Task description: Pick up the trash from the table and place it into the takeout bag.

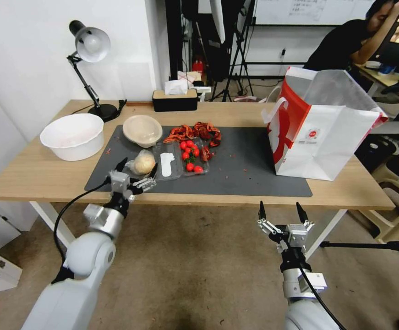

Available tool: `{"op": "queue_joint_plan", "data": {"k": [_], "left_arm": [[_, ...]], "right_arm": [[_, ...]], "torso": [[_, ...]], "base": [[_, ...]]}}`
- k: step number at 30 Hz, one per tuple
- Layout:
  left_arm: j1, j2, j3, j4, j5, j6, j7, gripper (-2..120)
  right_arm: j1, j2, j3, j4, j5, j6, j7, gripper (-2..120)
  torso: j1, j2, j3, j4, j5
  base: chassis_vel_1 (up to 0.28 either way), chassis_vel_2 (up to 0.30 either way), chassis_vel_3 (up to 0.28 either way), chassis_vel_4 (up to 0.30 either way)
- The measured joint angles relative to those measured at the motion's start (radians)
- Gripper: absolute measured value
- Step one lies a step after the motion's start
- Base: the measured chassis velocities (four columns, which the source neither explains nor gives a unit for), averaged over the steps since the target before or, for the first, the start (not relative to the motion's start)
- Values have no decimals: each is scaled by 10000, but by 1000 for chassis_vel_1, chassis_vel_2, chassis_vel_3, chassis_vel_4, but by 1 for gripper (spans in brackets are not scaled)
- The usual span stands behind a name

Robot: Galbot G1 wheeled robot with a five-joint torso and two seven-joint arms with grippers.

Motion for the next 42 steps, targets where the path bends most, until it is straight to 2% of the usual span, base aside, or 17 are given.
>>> {"op": "queue_joint_plan", "data": {"k": [2,5,7,10,13,16,24,28,29,30,31,32,33,34,37,41,42], "left_arm": [[-216,134,142,188,-110,11,18,100],[-1099,580,790,1144,-669,144,77,100],[-1238,633,888,1321,-755,170,80,100],[-2097,914,1299,2360,-1029,300,81,100],[-2444,1043,1389,2762,-1071,308,84,100],[-2656,1214,1481,3054,-1148,430,110,100],[-2778,1473,1565,3160,-1226,819,138,97],[-2788,1551,1563,3149,-1238,986,138,81],[-2788,1551,1563,3149,-1238,986,138,81],[-2771,1588,1562,3125,-1237,1042,145,74],[-2771,1588,1562,3125,-1237,1042,145,74],[-2753,1621,1561,3098,-1237,1082,178,68],[-2717,1675,1565,3028,-1233,1156,235,55],[-2717,1675,1565,3028,-1233,1156,235,55],[-2703,1720,1570,2958,-1234,1164,289,36],[-2724,1806,1616,2956,-1239,1156,411,23],[-2724,1806,1616,2956,-1239,1156,411,23]], "right_arm": [[16,-2,0,0,-6,-30,0,100],[107,-4,10,0,-14,-157,3,100],[122,-4,15,0,-15,-177,5,100],[181,17,35,-41,-17,-220,17,100],[219,39,39,-98,-17,-221,21,100],[311,80,33,-167,-17,-221,23,100],[417,124,-9,-254,-17,-220,26,100],[401,151,-15,-308,-16,-201,28,100],[401,151,-15,-308,-16,-201,28,100],[402,151,-15,-318,-16,-190,30,100],[402,151,-15,-318,-16,-190,30,100],[411,151,-15,-319,-15,-185,35,100],[425,151,-13,-319,-12,-180,41,100],[425,151,-13,-319,-12,-180,41,100],[415,168,-13,-328,-11,-174,44,100],[413,182,-14,-338,-11,-170,45,100],[413,182,-14,-338,-11,-170,45,100]], "torso": [[0,0,0,-2,-3],[0,0,0,0,0],[0,0,0,0,-2],[0,0,0,-1,-1],[0,0,0,0,0],[0,0,-1,0,-1],[0,0,-1,1,0],[0,2,-1,0,-1],[0,2,-1,0,-1],[0,2,-1,0,0],[0,2,-1,0,0],[0,2,-1,0,-1],[0,2,-1,0,0],[0,2,-1,0,0],[0,2,-1,0,0],[0,2,-1,0,-1],[0,2,-1,0,-1]], "base": [[0,0,0,0],[0,0,0,0],[0,0,0,0],[0,0,0,0],[0,0,0,0],[0,0,0,0],[0,0,0,0],[0,0,0,0],[0,0,0,0],[0,0,0,0],[0,0,0,0],[0,0,0,0],[0,0,0,0],[0,0,0,0],[0,0,0,0],[0,0,0,0],[0,0,0,0]]}}
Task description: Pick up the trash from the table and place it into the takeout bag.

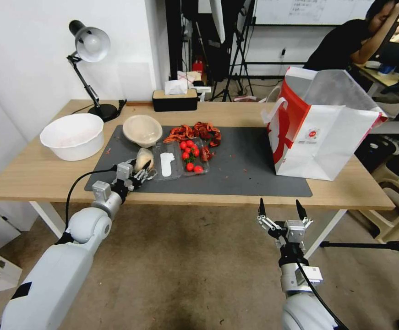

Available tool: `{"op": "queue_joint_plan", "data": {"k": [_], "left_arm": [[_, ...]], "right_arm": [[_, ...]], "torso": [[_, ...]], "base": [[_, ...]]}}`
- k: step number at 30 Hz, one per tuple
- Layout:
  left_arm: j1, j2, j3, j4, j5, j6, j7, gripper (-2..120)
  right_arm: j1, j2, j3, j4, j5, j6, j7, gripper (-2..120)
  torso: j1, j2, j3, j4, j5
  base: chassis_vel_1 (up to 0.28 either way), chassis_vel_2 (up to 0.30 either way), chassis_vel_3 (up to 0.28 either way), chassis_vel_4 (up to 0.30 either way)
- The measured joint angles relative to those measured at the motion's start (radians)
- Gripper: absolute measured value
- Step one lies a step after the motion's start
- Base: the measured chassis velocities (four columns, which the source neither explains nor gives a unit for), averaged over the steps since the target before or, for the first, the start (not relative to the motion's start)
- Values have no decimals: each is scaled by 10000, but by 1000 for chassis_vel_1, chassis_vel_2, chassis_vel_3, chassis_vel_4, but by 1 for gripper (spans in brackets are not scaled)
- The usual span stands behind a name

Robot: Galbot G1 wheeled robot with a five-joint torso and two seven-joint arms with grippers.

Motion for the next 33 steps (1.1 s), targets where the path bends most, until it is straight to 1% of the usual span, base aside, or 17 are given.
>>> {"op": "queue_joint_plan", "data": {"k": [3,6,9,12,16,20,21,22,23,24,25,26,27,28,30,31,33], "left_arm": [[-126,114,40,-85,-139,-75,161,11],[-254,227,96,-286,-373,-124,231,7],[-445,390,236,-529,-664,-162,287,7],[-976,740,649,-905,-1144,-181,305,7],[-1548,1029,1053,-1048,-1510,-184,320,7],[-2823,1602,2265,-920,-2316,-441,673,7],[-2823,1602,2265,-920,-2316,-441,673,7],[-3092,1664,2531,-842,-2441,-508,780,7],[-3642,1712,3054,-681,-2668,-607,930,7],[-3642,1712,3054,-681,-2668,-607,930,7],[-4123,1707,3484,-566,-2898,-667,980,7],[-4605,1659,3944,-450,-3147,-699,1002,7],[-5020,1592,4293,-336,-3331,-708,1013,7],[-5020,1592,4293,-336,-3331,-708,1013,7],[-6033,1346,5059,-15,-3625,-716,1030,7],[-6033,1346,5059,-15,-3625,-716,1030,7],[-7013,930,5810,455,-3876,-718,1068,7]], "right_arm": [[0,11,1,-7,0,1,1,100],[-15,22,8,-12,0,1,2,100],[-35,51,15,-17,0,2,5,100],[-66,81,30,-33,-8,17,10,100],[-82,98,50,-35,-15,25,19,100],[-128,119,91,-31,-35,34,29,100],[-128,119,91,-31,-35,34,29,100],[-142,125,94,-28,-38,35,29,100],[-175,152,121,-14,-51,39,30,100],[-175,152,121,-14,-51,39,30,100],[-194,179,140,-2,-71,40,33,100],[-209,202,147,7,-97,42,32,100],[-214,216,154,10,-116,42,34,100],[-214,216,154,10,-116,42,34,100],[-198,244,159,11,-149,42,35,100],[-198,244,159,11,-149,42,35,100],[-167,257,160,12,-167,41,36,100]], "torso": [[-1,0,0,0,0],[-2,0,0,0,0],[-2,0,0,1,1],[-2,-1,0,-1,2],[-1,0,0,-1,2],[-1,-1,0,-1,5],[-1,-1,0,-1,5],[-1,0,0,1,4],[-1,0,1,0,-2],[-1,0,1,0,-2],[-1,0,1,0,0],[-1,0,0,0,5],[-1,-1,1,-2,-1],[-1,-1,1,-2,-1],[-1,-1,0,-1,7],[-1,-1,0,-1,7],[-1,-1,1,0,0]], "base": [[0,0,0,0],[0,0,0,0],[0,0,0,0],[0,0,0,0],[0,0,0,0],[0,0,0,0],[0,0,0,0],[0,0,0,0],[0,0,0,0],[0,0,0,0],[0,0,0,0],[0,0,0,0],[0,0,0,0],[0,0,0,0],[0,0,0,0],[0,0,0,0],[0,0,0,0]]}}
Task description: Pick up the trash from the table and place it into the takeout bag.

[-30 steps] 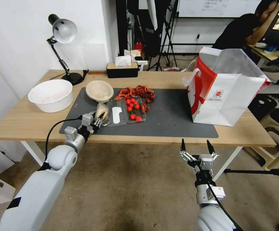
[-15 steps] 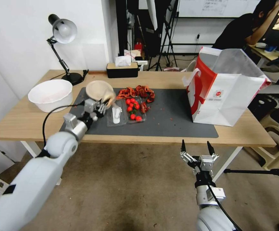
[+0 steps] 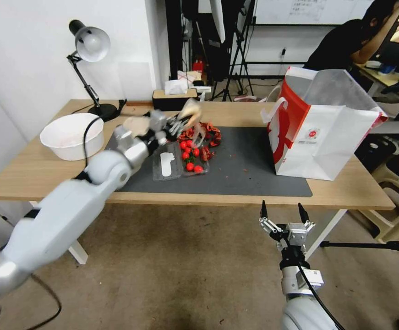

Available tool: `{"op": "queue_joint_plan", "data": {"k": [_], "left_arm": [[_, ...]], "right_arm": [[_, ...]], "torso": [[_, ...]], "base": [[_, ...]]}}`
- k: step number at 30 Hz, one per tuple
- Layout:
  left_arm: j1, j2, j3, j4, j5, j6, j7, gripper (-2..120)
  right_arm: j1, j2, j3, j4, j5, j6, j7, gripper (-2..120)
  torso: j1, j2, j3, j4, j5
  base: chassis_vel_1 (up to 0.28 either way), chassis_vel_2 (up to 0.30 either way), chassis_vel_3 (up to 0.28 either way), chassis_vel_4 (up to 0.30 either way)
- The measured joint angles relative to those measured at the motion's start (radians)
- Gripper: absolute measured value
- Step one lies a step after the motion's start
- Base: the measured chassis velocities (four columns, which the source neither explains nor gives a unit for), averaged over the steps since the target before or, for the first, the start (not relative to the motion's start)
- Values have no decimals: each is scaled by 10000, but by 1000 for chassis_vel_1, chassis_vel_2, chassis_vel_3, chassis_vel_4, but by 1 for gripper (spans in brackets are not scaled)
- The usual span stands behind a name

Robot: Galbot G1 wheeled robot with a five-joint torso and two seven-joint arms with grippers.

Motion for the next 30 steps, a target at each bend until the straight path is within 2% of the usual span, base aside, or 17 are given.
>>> {"op": "queue_joint_plan", "data": {"k": [1,4,5,9,14,16,18,21,22,25,30], "left_arm": [[0,0,0,0,0,0,0,7],[-1017,-551,823,580,-306,-12,53,7],[-1017,-551,823,580,-306,-12,53,7],[-2143,-1354,1693,1414,-621,-25,126,7],[-2667,-1838,2063,1894,-751,-26,143,7],[-3240,-2479,2462,2486,-871,-26,157,5],[-3372,-2659,2556,2637,-904,-23,158,5],[-3938,-3460,3000,3270,-1082,-15,158,5],[-3938,-3460,3000,3270,-1082,-15,158,5],[-4366,-4169,3281,3813,-1145,-9,170,5],[-4575,-4697,3369,4181,-1193,1,192,5]], "right_arm": [[0,0,0,0,0,0,0,100],[17,-10,5,-2,-12,-4,2,100],[17,-10,5,-2,-12,-4,2,100],[71,-50,40,-25,-14,-7,3,100],[124,-49,44,-48,-14,-11,6,100],[171,-29,39,-89,-14,-15,7,100],[184,-26,37,-98,-14,-16,7,100],[196,-21,41,-108,-14,-17,9,100],[196,-21,41,-108,-14,-17,9,100],[178,-10,81,-93,-13,-17,19,100],[165,12,86,-65,-12,-16,21,100]], "torso": [[0,0,0,0,0],[1,0,0,-2,3],[1,0,0,-2,3],[0,0,0,0,1],[0,0,0,0,3],[1,-1,0,3,4],[1,0,0,1,3],[1,0,0,-2,5],[1,0,0,-2,5],[1,-1,-1,0,4],[0,-1,0,0,3]], "base": [[0,0,0,0],[0,0,0,0],[0,0,0,0],[0,0,0,0],[0,0,0,0],[0,0,0,0],[0,0,0,0],[0,0,0,0],[0,0,0,0],[0,0,0,0],[0,0,0,0]]}}
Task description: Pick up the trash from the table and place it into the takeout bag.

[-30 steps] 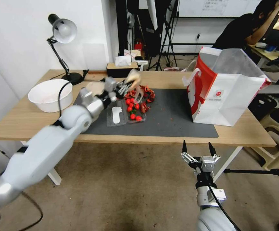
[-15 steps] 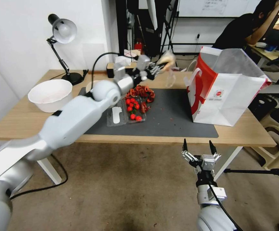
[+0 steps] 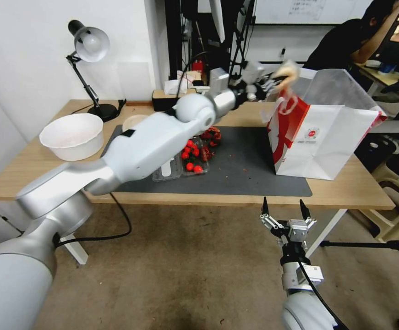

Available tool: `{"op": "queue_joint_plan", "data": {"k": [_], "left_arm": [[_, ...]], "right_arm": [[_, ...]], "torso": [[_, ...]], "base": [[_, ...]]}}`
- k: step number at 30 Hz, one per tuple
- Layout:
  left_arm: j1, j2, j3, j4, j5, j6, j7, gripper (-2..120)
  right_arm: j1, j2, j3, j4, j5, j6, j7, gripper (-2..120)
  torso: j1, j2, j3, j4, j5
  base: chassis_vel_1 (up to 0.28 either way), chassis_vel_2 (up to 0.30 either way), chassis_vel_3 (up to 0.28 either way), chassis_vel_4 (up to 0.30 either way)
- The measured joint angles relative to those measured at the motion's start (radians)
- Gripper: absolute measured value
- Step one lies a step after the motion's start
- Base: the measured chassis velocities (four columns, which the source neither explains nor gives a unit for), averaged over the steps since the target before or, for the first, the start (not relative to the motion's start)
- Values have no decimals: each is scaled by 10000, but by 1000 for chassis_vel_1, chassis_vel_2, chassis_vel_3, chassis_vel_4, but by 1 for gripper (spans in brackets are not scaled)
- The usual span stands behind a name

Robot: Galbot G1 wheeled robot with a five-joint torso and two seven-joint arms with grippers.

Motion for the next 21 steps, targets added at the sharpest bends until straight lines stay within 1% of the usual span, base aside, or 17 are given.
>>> {"op": "queue_joint_plan", "data": {"k": [4,5,8,13,17,18,19,21], "left_arm": [[-283,-502,166,428,-51,2,41,5],[-283,-502,166,428,-51,2,41,5],[-513,-793,406,786,-100,6,125,5],[-681,-1079,608,1160,-111,15,208,5],[-685,-1213,670,1253,-79,21,247,5],[-644,-1267,674,1263,-64,23,249,12],[-644,-1267,674,1263,-64,23,249,12],[-586,-1289,675,1286,-11,26,250,21]], "right_arm": [[3,53,-8,3,1,2,0,100],[3,53,-8,3,1,2,0,100],[3,115,-33,3,0,6,0,100],[10,156,-33,-3,0,7,-1,100],[38,169,-35,-15,-1,7,0,100],[44,172,-33,-18,-1,12,-1,100],[44,172,-33,-18,-1,12,-1,100],[44,173,-16,-30,0,21,0,100]], "torso": [[1,0,0,1,-1],[1,0,0,1,-1],[1,0,0,0,-1],[1,0,0,1,-1],[1,0,0,0,-1],[1,0,0,0,-1],[1,0,0,0,-1],[0,0,-1,1,-2]], "base": [[0,0,0,0],[0,0,0,0],[0,0,0,0],[0,0,0,0],[0,0,0,0],[0,0,0,0],[0,0,0,0],[0,0,0,0]]}}
